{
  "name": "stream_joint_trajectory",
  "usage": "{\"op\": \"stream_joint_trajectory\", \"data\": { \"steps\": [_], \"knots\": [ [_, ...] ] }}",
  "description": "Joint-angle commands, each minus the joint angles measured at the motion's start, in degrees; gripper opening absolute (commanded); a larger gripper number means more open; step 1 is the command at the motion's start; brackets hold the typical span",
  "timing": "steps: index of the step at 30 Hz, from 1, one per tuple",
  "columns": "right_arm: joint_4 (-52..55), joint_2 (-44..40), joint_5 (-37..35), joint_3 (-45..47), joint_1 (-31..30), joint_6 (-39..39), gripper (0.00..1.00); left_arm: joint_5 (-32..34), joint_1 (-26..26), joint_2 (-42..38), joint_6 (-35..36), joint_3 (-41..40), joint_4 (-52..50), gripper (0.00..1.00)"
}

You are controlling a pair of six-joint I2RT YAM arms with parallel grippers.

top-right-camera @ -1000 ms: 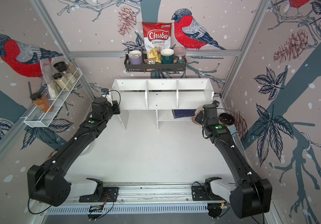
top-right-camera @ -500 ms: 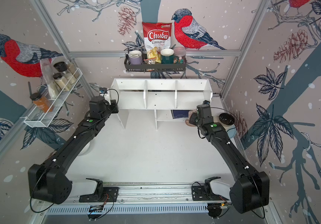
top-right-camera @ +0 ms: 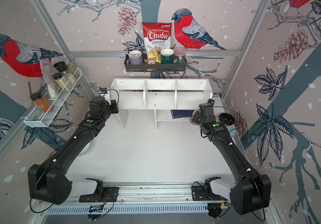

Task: Wipe the bookshelf clean with a cloth
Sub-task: Wipe the dust from the shelf.

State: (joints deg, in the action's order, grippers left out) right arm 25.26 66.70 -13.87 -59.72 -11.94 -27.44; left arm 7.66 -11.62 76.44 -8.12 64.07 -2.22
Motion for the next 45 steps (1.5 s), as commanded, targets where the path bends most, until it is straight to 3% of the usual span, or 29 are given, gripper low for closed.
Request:
{"op": "stream_joint_trajectory", "data": {
  "steps": [1,12,23,31,36,45],
  "knots": [
    [-1.9,-2.2,2.5,2.3,4.3,-0.9,0.0,-2.1,-0.2,0.4,-6.2,-0.1,-2.8,0.0],
    [-15.0,10.0,10.5,13.1,10.2,-3.4,0.0,-2.4,-0.6,0.1,-5.2,-0.5,-2.7,0.0],
    [-8.8,2.8,8.3,6.5,9.9,-0.7,0.0,-2.8,-0.6,0.1,-5.2,-0.3,-2.8,0.0],
    [-13.2,4.0,7.6,11.8,8.5,-1.0,0.0,-3.2,-0.6,0.0,-5.3,-0.2,-2.7,0.0],
    [-19.9,9.1,8.4,15.9,5.0,-0.5,0.0,-3.7,-0.6,-0.3,-5.1,-0.3,-2.6,0.0],
    [-22.2,13.2,1.9,13.1,-13.0,0.1,0.0,-4.4,-0.7,-0.8,-5.2,-0.5,-2.4,0.0]
  ]
}}
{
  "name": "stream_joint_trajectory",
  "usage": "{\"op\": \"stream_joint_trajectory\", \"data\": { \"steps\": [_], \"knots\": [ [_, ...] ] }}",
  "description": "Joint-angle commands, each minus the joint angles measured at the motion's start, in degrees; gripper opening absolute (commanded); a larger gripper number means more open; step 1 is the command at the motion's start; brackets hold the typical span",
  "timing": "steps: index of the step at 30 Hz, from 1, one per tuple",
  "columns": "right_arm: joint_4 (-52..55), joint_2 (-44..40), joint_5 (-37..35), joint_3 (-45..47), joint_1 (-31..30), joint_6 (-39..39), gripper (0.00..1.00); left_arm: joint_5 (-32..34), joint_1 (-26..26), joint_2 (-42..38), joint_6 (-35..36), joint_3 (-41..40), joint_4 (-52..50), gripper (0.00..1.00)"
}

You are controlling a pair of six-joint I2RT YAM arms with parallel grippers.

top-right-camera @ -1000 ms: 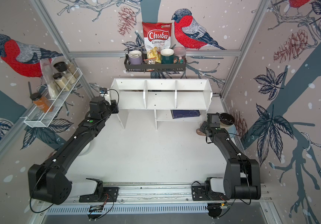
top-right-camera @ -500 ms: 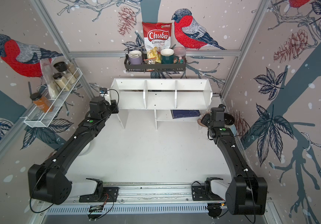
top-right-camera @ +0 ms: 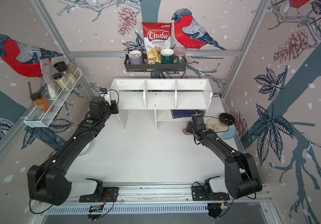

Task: Wipe the bookshelf clean with a cloth
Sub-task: Wipe the dust from the shelf.

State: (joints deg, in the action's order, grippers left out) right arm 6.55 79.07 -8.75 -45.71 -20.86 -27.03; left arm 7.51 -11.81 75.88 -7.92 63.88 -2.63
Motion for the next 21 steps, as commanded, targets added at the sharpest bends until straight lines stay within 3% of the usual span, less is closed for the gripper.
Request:
{"op": "stream_joint_trajectory", "data": {
  "steps": [1,5,10,15,21],
  "knots": [
    [-4.1,1.5,-4.1,-1.3,-6.1,-1.2,0.0,-4.3,-0.5,-0.2,-5.5,-0.2,-1.9,0.0],
    [-5.0,6.0,-6.2,-5.0,-14.1,-3.2,0.0,-4.8,-0.5,-0.1,-5.5,-0.2,-1.8,0.0],
    [-4.2,9.8,-7.0,-8.3,-17.3,-4.7,0.0,-4.7,-0.5,-0.4,-5.3,-0.5,-1.8,0.0],
    [-1.8,5.4,-8.3,-5.2,-11.9,-4.6,0.0,-4.6,-0.5,-0.4,-5.1,-0.5,-1.8,0.0],
    [-0.3,-3.6,-4.1,1.6,2.0,-2.6,0.0,-5.1,-0.5,0.2,-5.1,-0.3,-1.8,0.0]
  ]
}}
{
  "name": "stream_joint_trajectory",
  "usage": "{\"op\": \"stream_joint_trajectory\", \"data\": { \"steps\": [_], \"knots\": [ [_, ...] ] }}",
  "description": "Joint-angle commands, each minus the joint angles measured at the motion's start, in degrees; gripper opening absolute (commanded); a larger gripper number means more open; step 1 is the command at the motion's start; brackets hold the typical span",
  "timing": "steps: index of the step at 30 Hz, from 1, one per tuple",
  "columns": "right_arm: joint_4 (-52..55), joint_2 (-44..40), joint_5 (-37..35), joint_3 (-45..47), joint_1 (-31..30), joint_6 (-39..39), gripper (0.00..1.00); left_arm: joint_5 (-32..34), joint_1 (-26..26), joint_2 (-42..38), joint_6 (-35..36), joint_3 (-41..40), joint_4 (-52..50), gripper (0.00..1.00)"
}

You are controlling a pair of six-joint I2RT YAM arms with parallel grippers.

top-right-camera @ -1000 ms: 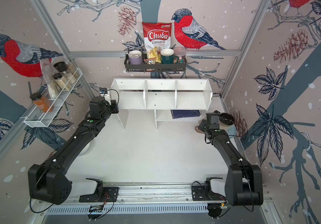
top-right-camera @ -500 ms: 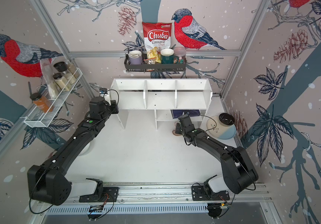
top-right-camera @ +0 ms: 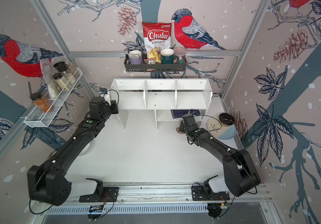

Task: Wipe the bookshelf clean with a cloth
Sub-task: Wipe the dust from the shelf.

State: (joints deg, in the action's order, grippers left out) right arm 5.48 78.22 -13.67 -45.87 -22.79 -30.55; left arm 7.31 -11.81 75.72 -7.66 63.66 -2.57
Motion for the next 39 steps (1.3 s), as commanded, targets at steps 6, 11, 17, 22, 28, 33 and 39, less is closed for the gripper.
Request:
{"op": "stream_joint_trajectory", "data": {
  "steps": [6,11,17,22,28,33,39],
  "knots": [
    [1.5,-3.8,4.2,1.8,7.2,3.8,0.0,-4.9,-0.5,0.5,-5.3,0.0,-1.7,0.0],
    [-0.8,0.5,1.8,-1.2,-2.5,2.9,0.0,-5.2,-0.5,0.5,-5.3,-0.2,-1.6,0.0],
    [-1.9,9.0,-2.2,-9.5,-15.8,0.8,0.0,-5.0,-0.5,0.3,-5.1,-0.4,-1.6,0.0],
    [1.4,13.3,-4.9,-19.3,-23.3,2.9,0.0,-5.1,-0.5,0.1,-5.1,-0.4,-1.5,0.0],
    [6.5,12.9,-9.1,-28.9,-28.3,5.9,0.0,-5.3,-0.5,0.0,-5.2,-0.4,-1.5,0.0],
    [6.4,11.6,-11.2,-31.1,-30.0,6.6,0.0,-5.4,-0.5,-0.1,-5.1,-0.4,-1.5,0.0],
    [2.4,16.4,-9.6,-26.9,-29.5,3.5,0.0,-5.4,-0.5,0.1,-5.1,-0.5,-1.5,0.0]
  ]
}}
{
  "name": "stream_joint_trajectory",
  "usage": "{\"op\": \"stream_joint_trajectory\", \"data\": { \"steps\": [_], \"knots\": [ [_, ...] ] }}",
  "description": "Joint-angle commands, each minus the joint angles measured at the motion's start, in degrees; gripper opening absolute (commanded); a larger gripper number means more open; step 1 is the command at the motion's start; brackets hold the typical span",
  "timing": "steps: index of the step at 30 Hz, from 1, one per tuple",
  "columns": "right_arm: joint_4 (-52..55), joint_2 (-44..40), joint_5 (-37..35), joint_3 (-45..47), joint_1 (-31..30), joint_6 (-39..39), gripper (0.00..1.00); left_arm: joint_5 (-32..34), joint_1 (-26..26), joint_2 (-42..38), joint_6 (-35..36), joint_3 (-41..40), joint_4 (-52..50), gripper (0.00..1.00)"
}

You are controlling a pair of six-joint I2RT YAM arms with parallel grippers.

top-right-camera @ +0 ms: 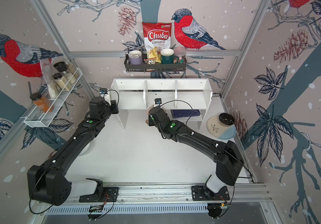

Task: Wipe the bookshelf clean with a cloth
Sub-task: Wipe the dust from the shelf.

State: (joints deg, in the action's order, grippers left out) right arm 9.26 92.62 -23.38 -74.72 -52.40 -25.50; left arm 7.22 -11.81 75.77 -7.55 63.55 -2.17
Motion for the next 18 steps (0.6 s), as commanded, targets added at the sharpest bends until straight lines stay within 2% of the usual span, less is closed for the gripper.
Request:
{"op": "stream_joint_trajectory", "data": {
  "steps": [1,6,11,18],
  "knots": [
    [-2.3,3.2,0.8,3.0,0.0,-2.1,0.0,-5.3,-0.5,0.0,-5.2,-0.4,-1.9,0.0],
    [-9.1,6.9,3.9,8.8,1.0,-5.8,0.0,-5.4,-0.5,-0.1,-5.1,-0.4,-1.9,0.0],
    [-11.5,9.8,6.8,10.9,3.9,-7.2,0.0,-5.4,-0.5,-0.1,-4.9,-0.5,-1.9,0.0],
    [-13.7,3.1,8.6,19.9,10.9,-8.5,0.0,-5.5,-0.5,-0.1,-5.1,-0.5,-1.9,0.0]
  ]
}}
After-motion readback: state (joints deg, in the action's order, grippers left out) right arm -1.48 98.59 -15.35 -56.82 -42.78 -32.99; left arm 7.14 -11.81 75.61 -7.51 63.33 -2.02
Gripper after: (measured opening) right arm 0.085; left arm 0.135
